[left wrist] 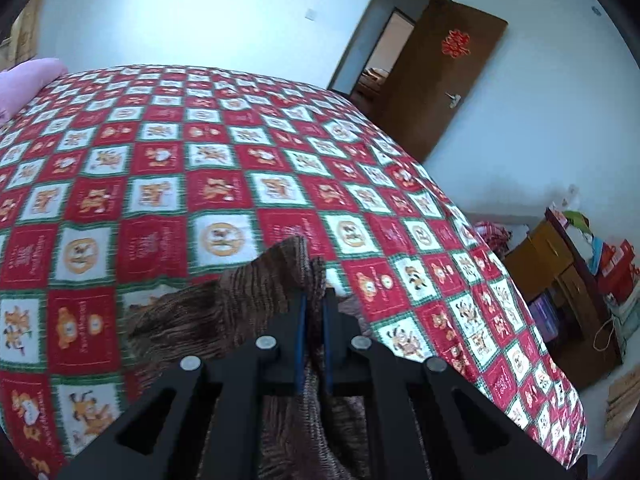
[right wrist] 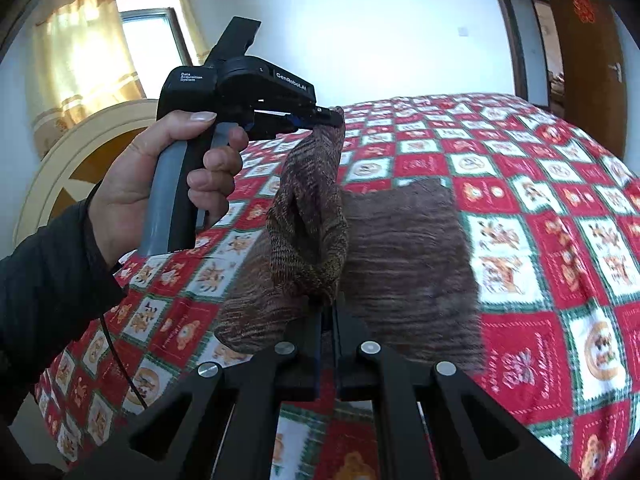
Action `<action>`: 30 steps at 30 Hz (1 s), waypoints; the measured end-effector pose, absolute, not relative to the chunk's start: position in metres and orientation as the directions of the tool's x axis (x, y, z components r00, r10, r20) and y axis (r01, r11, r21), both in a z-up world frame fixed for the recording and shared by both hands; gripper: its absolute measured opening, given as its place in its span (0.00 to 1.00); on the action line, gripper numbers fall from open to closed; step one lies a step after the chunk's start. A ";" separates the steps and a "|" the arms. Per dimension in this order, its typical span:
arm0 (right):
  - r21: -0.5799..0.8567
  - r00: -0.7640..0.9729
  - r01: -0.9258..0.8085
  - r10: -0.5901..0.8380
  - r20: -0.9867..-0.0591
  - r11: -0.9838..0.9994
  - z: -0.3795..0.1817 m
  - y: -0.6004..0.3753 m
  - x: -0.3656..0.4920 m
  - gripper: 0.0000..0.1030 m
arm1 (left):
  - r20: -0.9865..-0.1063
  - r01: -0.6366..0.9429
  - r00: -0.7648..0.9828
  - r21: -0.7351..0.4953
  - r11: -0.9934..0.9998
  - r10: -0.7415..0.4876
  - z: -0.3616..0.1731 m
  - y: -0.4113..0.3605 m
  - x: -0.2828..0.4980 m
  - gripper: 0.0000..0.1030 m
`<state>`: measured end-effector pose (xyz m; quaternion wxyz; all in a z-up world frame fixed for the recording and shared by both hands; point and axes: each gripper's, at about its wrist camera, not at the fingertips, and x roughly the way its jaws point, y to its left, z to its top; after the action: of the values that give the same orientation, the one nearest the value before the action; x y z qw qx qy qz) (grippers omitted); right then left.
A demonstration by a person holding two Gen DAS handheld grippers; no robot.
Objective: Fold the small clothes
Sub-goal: 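Lift the sweater with both grippers and fold it over onto itself, then lay the folded sweater down and open both grippers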
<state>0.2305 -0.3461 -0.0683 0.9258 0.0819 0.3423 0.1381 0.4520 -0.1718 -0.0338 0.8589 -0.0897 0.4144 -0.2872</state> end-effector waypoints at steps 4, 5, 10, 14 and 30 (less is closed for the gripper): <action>0.279 0.715 -0.156 0.303 -0.630 0.948 -0.076 -0.363 0.231 0.03 | -0.670 0.445 0.475 -0.377 0.812 -0.571 -0.040 -0.197 0.453 0.08; 0.281 0.714 -0.148 0.299 -0.633 0.948 -0.077 -0.366 0.231 0.03 | -0.674 0.450 0.470 -0.372 0.812 -0.569 -0.042 -0.203 0.454 0.08; 0.313 0.712 -0.106 0.292 -0.639 0.944 -0.083 -0.386 0.229 0.03 | -0.698 0.463 0.444 -0.358 0.811 -0.561 -0.054 -0.229 0.457 0.08; 0.387 0.691 -0.056 0.315 -0.650 0.921 -0.099 -0.404 0.233 0.03 | -0.722 0.474 0.434 -0.325 0.818 -0.538 -0.066 -0.251 0.459 0.08; 0.433 0.634 0.014 0.327 -0.701 0.901 -0.130 -0.428 0.240 0.03 | -0.696 0.513 0.537 -0.180 0.839 -0.477 -0.074 -0.223 0.406 0.62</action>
<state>0.2397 -0.4284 -0.1303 0.8807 0.2038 0.4183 0.0888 0.4057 -0.2234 -0.0743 0.8762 0.0229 0.3897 -0.2826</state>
